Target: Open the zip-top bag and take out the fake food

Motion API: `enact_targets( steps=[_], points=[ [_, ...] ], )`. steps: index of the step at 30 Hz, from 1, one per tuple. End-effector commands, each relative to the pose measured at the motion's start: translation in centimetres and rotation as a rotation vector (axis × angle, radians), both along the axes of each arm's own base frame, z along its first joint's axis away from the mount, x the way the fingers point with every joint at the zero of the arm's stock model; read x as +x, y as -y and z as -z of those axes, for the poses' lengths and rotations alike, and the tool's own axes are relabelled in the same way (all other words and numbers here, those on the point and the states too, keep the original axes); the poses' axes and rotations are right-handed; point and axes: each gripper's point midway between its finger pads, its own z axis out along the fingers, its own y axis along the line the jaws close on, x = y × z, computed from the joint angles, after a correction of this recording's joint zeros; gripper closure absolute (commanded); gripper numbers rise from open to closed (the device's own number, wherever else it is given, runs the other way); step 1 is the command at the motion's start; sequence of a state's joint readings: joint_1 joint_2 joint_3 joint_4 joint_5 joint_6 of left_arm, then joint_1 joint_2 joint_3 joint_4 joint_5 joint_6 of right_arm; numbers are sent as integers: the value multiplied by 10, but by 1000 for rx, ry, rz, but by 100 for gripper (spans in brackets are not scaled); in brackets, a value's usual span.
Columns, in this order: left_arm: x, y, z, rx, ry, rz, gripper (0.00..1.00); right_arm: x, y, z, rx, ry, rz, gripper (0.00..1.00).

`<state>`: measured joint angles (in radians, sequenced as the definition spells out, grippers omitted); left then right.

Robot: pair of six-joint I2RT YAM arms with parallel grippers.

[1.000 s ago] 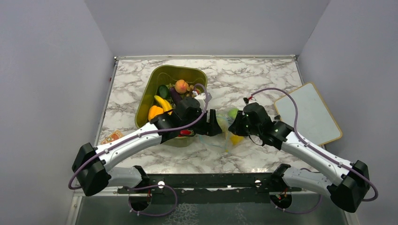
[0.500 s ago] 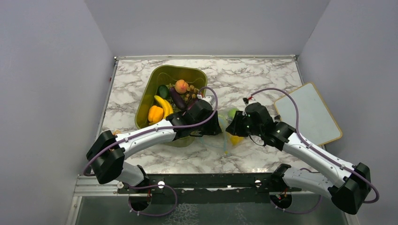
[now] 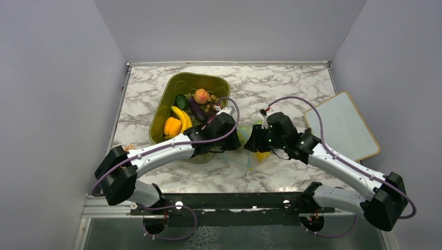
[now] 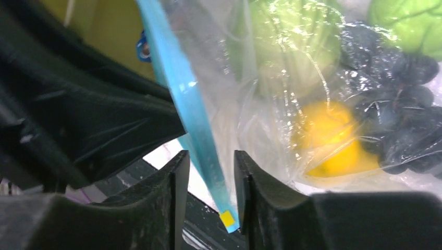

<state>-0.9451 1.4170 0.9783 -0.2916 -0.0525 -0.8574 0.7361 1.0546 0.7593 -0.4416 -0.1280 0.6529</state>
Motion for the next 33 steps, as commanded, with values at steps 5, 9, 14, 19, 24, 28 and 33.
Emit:
enact_targets(
  steps=[5,9,14,19,24,28,33],
  points=[
    [-1,-16,-4,25,29,-43,76,36,10,-17,-101,97,105,82],
    [0,-12,-3,15,28,-41,69,35,16,-20,-110,110,126,99],
    [7,5,-9,-22,42,-18,48,25,18,-25,-65,102,122,99],
    [18,16,0,-11,35,-32,35,17,17,-33,2,109,122,99],
    [27,23,1,-27,65,-71,30,15,20,-36,0,101,130,99],
    [37,24,5,-25,110,-124,25,14,20,-37,7,96,137,99],
    [46,24,12,-10,169,-223,20,13,20,-35,13,88,141,99]
  ],
)
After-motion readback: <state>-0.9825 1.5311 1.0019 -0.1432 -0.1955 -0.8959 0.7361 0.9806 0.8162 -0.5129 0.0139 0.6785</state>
